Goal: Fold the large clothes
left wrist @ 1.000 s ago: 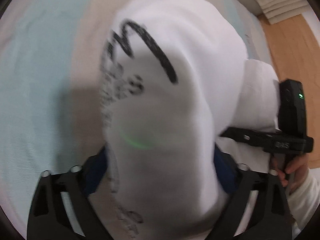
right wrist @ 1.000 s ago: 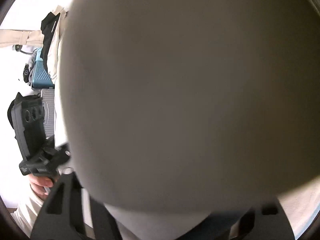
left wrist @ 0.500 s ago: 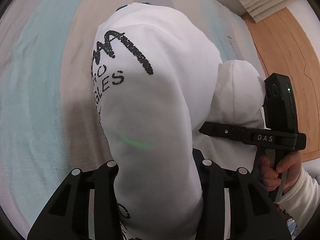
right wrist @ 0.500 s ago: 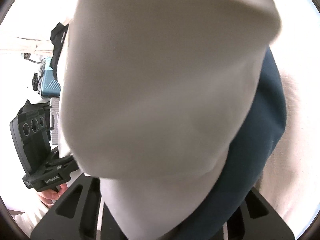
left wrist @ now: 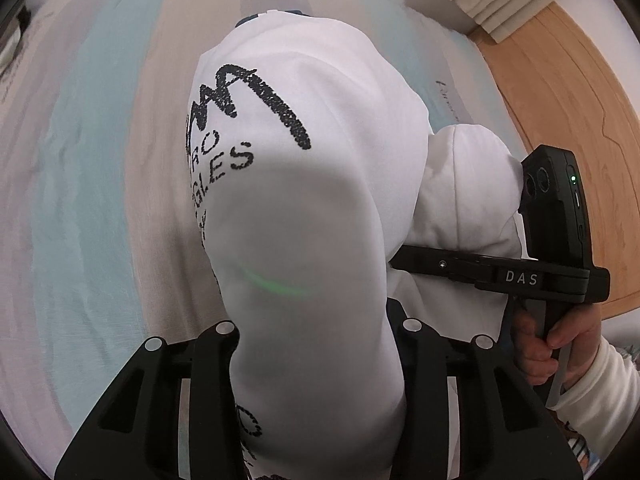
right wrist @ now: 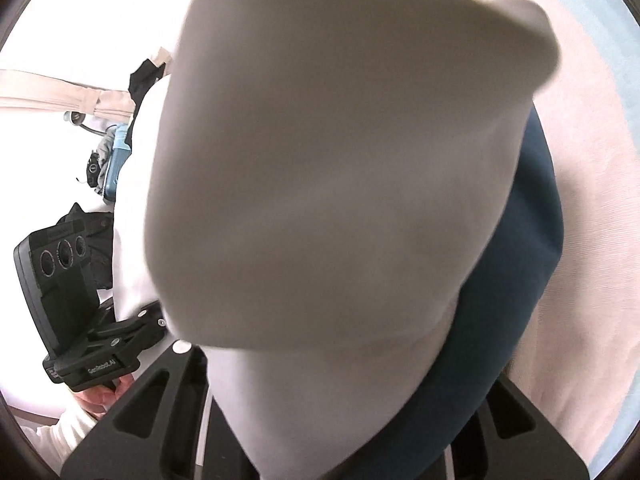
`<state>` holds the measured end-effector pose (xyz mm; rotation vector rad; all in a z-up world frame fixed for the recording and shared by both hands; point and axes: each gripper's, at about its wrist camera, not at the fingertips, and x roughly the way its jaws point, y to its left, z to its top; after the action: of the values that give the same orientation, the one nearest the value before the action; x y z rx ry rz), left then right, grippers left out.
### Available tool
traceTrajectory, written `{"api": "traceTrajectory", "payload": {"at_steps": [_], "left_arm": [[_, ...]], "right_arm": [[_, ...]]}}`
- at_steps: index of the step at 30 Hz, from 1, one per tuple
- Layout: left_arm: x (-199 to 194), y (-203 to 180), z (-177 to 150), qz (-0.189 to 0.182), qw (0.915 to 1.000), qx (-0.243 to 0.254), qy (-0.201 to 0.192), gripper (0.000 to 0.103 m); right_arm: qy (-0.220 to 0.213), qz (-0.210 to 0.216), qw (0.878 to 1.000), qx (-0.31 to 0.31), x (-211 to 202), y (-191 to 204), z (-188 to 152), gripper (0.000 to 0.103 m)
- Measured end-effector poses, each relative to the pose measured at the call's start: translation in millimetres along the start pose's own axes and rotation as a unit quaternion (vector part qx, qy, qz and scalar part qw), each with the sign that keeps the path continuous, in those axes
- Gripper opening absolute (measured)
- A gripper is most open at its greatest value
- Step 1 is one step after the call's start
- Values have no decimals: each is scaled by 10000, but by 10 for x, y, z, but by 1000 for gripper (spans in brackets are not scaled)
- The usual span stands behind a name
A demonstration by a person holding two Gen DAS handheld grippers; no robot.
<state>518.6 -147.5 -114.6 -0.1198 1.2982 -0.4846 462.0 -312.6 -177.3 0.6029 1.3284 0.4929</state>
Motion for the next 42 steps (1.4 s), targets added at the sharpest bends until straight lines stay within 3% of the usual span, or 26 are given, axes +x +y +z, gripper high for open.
{"api": "traceTrajectory", "payload": {"at_steps": [9, 19, 28, 36, 42], "left_arm": [[-295, -580, 103, 4, 9988, 463, -161, 39], [-136, -1672, 113, -353, 9918, 1224, -80, 39], [466, -2921, 164, -962, 9732, 2077, 237, 39], [1027, -4032, 226, -1502, 9501, 2677, 561, 39], [1616, -4471, 298, -1703, 9371, 2888, 968, 39]], "right_arm": [[-516, -121, 9986, -18, -589, -193, 128, 20], [-1162, -456, 9917, 308, -1552, -874, -224, 20], [-1799, -1005, 9737, 974, -2548, -1924, -664, 20], [-2344, -1402, 9466, 1712, -3353, -2796, -1025, 20], [-2310, -1741, 9310, 2226, -3476, -3387, -1107, 20]]}}
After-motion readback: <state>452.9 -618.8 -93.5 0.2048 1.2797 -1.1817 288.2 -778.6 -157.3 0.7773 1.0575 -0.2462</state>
